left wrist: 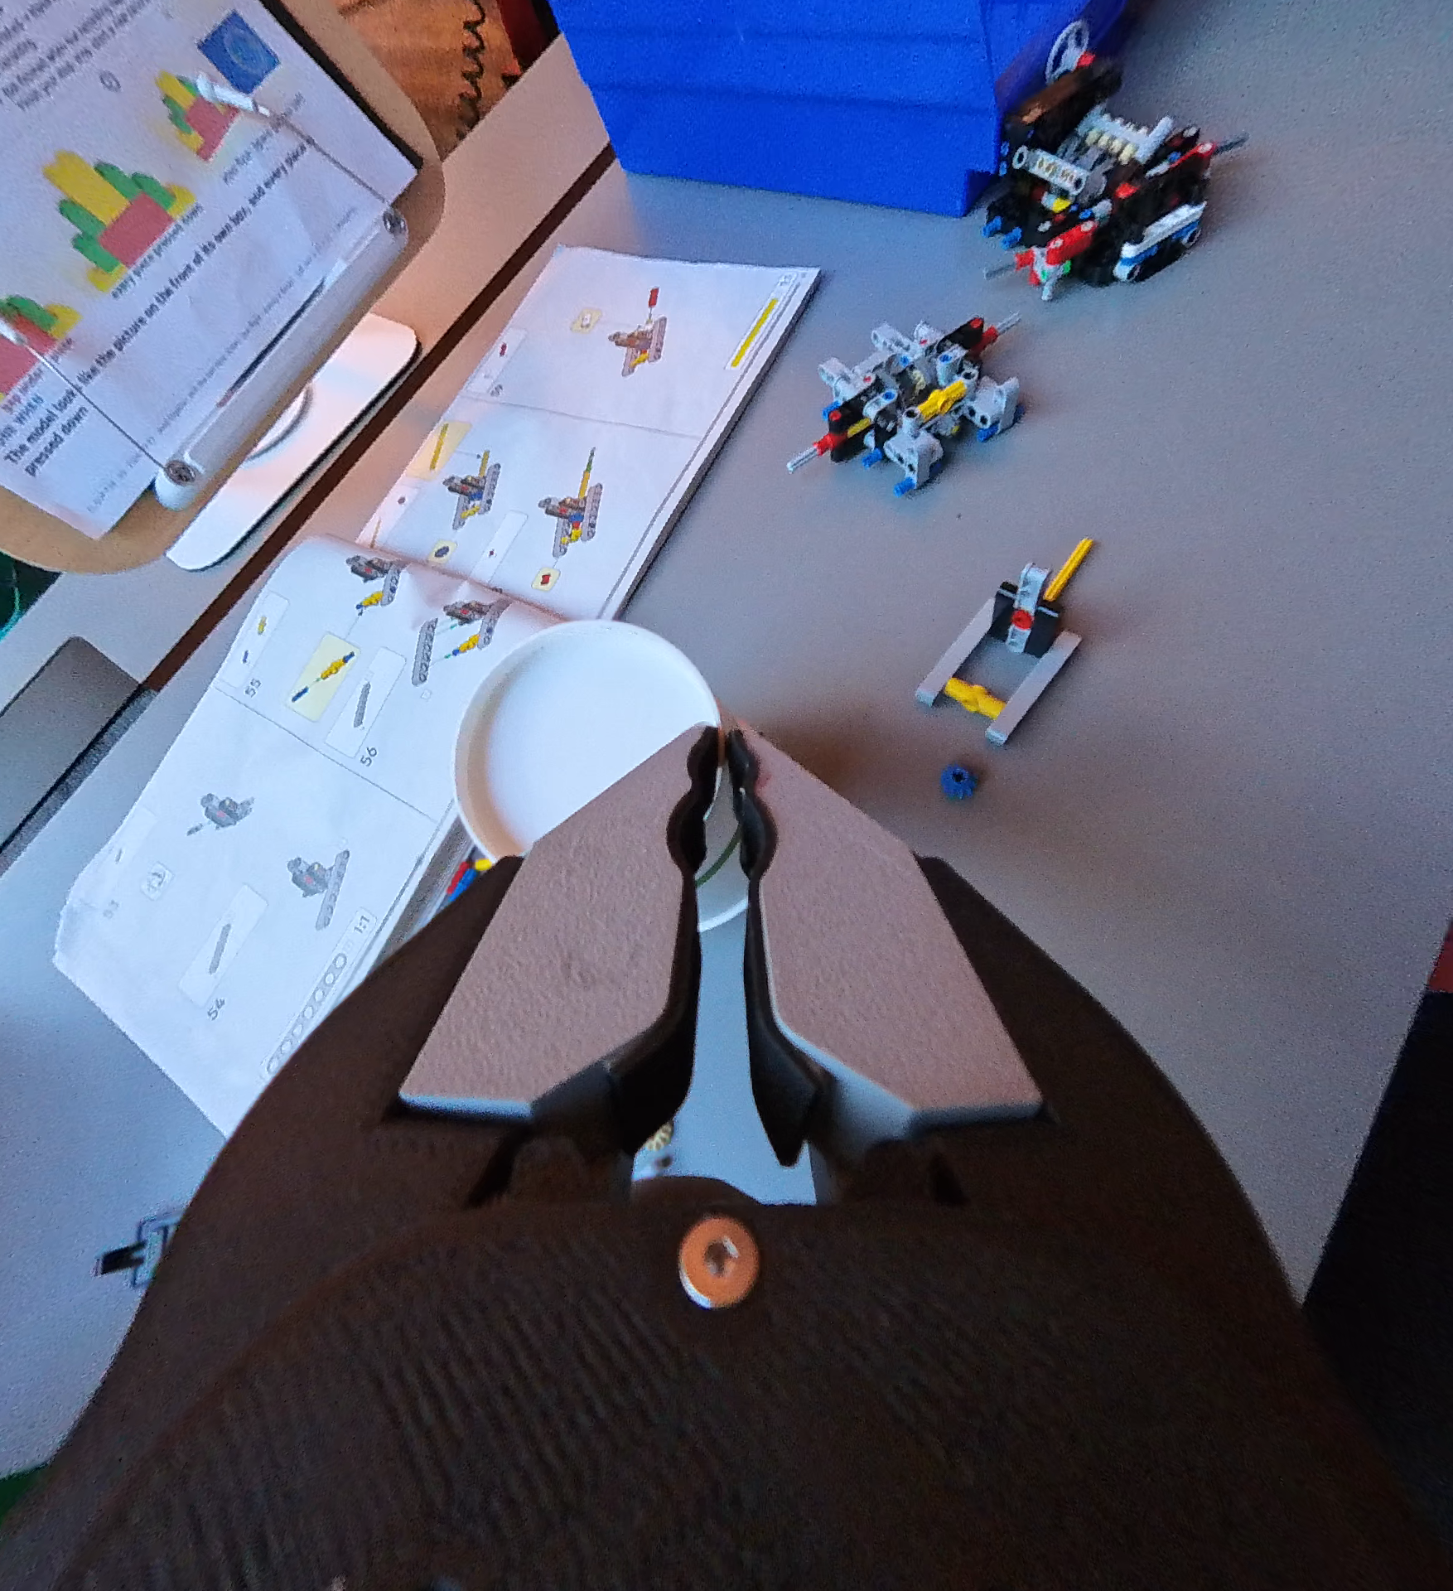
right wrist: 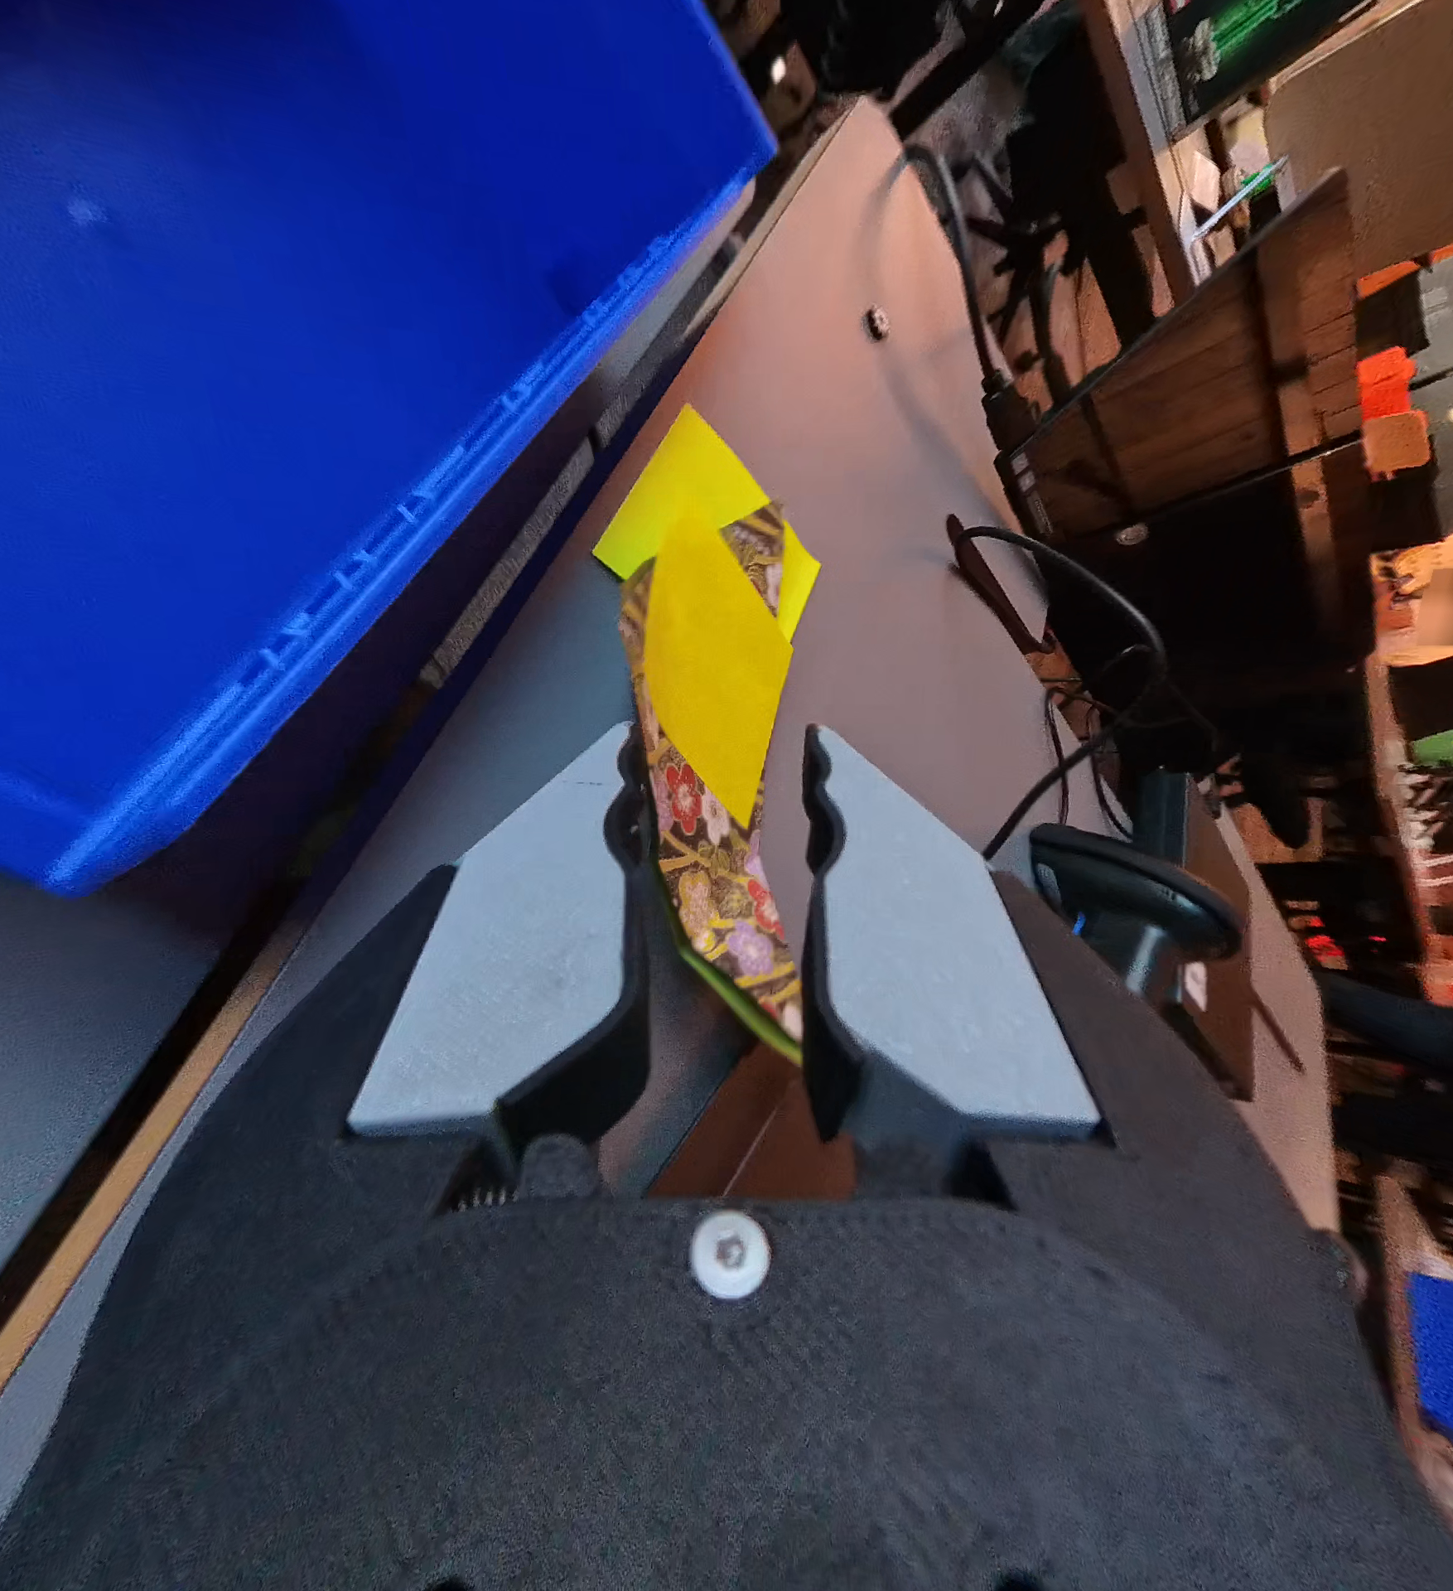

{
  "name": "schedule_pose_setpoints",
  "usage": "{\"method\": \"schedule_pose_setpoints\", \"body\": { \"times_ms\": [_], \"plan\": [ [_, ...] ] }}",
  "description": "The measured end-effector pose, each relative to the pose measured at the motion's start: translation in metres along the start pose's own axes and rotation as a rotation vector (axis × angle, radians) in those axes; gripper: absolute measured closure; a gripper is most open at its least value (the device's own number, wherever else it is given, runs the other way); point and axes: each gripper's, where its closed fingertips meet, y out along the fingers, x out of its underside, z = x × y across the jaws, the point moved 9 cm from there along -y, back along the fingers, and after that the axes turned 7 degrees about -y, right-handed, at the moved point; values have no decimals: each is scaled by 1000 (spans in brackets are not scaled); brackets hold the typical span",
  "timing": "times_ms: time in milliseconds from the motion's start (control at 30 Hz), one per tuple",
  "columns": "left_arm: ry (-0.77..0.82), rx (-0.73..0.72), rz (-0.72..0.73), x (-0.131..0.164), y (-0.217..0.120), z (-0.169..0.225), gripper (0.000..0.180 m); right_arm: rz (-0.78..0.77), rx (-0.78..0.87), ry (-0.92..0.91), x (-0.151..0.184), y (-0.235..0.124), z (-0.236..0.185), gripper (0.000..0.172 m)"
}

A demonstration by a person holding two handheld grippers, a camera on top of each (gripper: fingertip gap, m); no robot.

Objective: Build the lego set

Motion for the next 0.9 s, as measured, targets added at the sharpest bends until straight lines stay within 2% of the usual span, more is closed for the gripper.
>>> {"method": "schedule_pose_setpoints", "body": {
  "times_ms": [167, 267, 367, 433, 533, 600, 700, 833, 900],
  "plan": [
    [22, 20, 38, -9, 0, 6, 180, 110, -9, 75, -9, -48, 1, 134],
    [55, 46, 52, -15, -3, 17, 180, 242, -135, 146, -41, -84, -21, 127],
    [145, 111, 66, -26, -7, 39, 180, 520, -364, 72, -110, -143, -81, 130],
    [216, 172, 67, -34, -7, 57, 180, 682, -501, -70, -157, -185, -138, 131],
    [335, 286, 48, -44, -8, 86, 180, 922, -656, -300, -211, -243, -222, 143],
    [432, 371, 28, -44, -9, 104, 180, 977, -712, -427, -235, -266, -262, 141],
    [522, 498, 8, -42, -13, 126, 180, 1030, -702, -577, -258, -288, -294, 142],
    [583, 556, 22, -41, -20, 140, 180, 982, -698, -773, -263, -297, -322, 148],
    [593, 588, 26, -40, -23, 143, 180, 935, -707, -847, -259, -297, -332, 160]
  ]
}}
